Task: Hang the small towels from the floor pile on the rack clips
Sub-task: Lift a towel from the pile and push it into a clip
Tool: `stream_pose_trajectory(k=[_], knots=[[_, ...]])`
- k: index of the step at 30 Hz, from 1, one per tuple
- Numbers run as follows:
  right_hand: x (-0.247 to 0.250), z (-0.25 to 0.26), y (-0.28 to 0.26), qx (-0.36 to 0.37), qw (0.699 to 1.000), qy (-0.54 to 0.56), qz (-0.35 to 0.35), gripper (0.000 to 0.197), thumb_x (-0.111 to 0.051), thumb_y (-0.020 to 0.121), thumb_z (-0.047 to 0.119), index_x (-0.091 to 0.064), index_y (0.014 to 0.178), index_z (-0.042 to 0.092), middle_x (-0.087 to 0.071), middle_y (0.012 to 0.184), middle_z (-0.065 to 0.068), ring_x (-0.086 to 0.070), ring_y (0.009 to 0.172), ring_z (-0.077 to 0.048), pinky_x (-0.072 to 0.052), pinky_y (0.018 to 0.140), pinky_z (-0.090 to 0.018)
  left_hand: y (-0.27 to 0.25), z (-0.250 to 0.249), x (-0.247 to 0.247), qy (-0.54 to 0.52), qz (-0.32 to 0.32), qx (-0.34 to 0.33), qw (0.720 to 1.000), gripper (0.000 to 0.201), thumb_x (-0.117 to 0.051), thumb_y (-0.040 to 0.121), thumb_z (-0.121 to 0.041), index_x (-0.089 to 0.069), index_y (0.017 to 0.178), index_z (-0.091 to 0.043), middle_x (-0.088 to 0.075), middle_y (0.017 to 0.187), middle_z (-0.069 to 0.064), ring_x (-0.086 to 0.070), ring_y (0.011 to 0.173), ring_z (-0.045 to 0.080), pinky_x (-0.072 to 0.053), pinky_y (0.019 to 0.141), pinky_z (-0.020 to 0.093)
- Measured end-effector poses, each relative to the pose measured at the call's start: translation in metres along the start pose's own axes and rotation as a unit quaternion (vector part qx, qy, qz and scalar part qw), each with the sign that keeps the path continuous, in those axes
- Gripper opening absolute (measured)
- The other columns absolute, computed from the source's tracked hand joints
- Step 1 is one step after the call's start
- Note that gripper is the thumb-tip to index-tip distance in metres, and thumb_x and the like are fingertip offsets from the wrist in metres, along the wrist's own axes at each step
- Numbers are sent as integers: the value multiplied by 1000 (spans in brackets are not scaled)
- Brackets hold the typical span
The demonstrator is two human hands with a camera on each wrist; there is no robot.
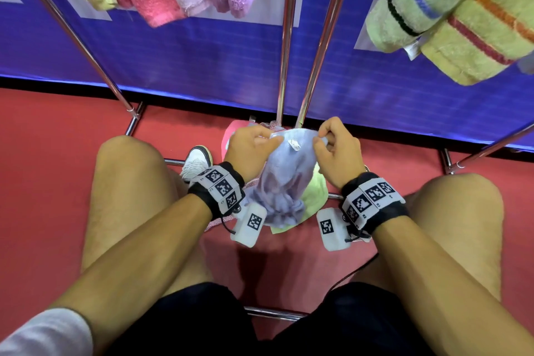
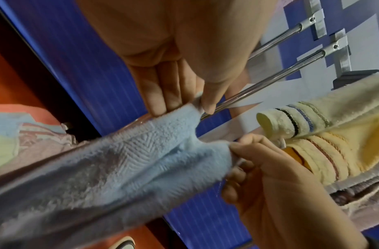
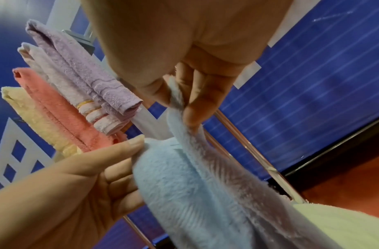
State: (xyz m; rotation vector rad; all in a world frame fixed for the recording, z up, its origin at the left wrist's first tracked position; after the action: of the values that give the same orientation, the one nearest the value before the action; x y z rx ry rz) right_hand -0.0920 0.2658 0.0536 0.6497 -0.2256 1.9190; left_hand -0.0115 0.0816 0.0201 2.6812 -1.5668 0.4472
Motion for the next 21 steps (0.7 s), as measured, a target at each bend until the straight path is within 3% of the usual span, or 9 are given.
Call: stream_pose_trajectory(k=[4,6,8,11,14,16,18,21], knots=[[-24,1,-6,-8,995,53,79,24,-49,73,9,-60,82,29,-61,68,-3,-56,61,-40,-54,59,-52,-8,-1,-20,-50,45,11,998,18,-76,83,-12,-71,68,-21,-61,59,-4,-55,65,20,-54,74,59],[-30,4,-9,2,994,47,94,37,-46,69,5,-63,85,33,-64,70,-10,-60,65,-39,-55,63,-52,-8,1,-23,-61,50,16,997,15,-77,82,-14,-73,68,-19,-58,59,-1,-51,65,19,-53,74,62],[-30,6,-9,10,994,38,98,40,-49,73,3,-64,83,38,-64,67,-7,-64,66,-34,-57,68,-50,-8,2,-22,-70,52,30,996,12,-77,82,-16,-74,71,-13,-56,67,10,-51,69,21,-51,76,65],[-30,8,-7,21,993,36,106,25,-59,84,1,-66,88,25,-65,66,-3,-64,66,-27,-57,74,-44,-10,0,-23,-79,66,52,993,18,-75,85,-11,-75,70,-21,-63,75,14,-58,75,23,-53,82,56],[-28,11,-6,46,993,14,105,14,-64,85,3,-70,90,15,-67,71,-3,-62,67,-19,-53,74,-28,-15,-5,-31,-82,120,51,988,4,-69,90,-11,-72,91,-11,-72,94,24,-67,84,25,-58,85,45],[-24,13,-5,67,994,-2,85,12,-68,84,5,-72,91,14,-69,76,-1,-60,70,-13,-47,73,-17,-17,-7,-35,-80,150,45,984,9,-64,94,-12,-71,99,-9,-67,104,33,-67,90,29,-57,88,45],[-19,15,-3,89,994,-13,62,11,-71,83,6,-73,92,12,-66,81,-1,-58,74,-8,-41,73,-9,-18,-9,-37,-83,165,37,982,12,-61,96,-11,-70,102,-10,-67,106,33,-68,95,33,-55,92,47],[-15,10,1,88,995,-21,48,9,-75,82,11,-75,91,10,-53,87,5,-53,78,0,-40,72,-8,-18,-10,-38,-82,164,30,983,14,-58,97,-8,-69,104,-8,-70,105,25,-68,101,38,-54,94,50]])
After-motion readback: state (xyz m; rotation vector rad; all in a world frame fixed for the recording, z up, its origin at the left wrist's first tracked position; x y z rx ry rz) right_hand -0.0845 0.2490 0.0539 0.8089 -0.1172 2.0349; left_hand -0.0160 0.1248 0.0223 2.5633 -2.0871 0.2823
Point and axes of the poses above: each hand's wrist, its own y-axis towards the middle knuckle, its own x-axis out of the back of the hand, z = x × y, the point moved 9 cm from there along y, towards the middle knuckle
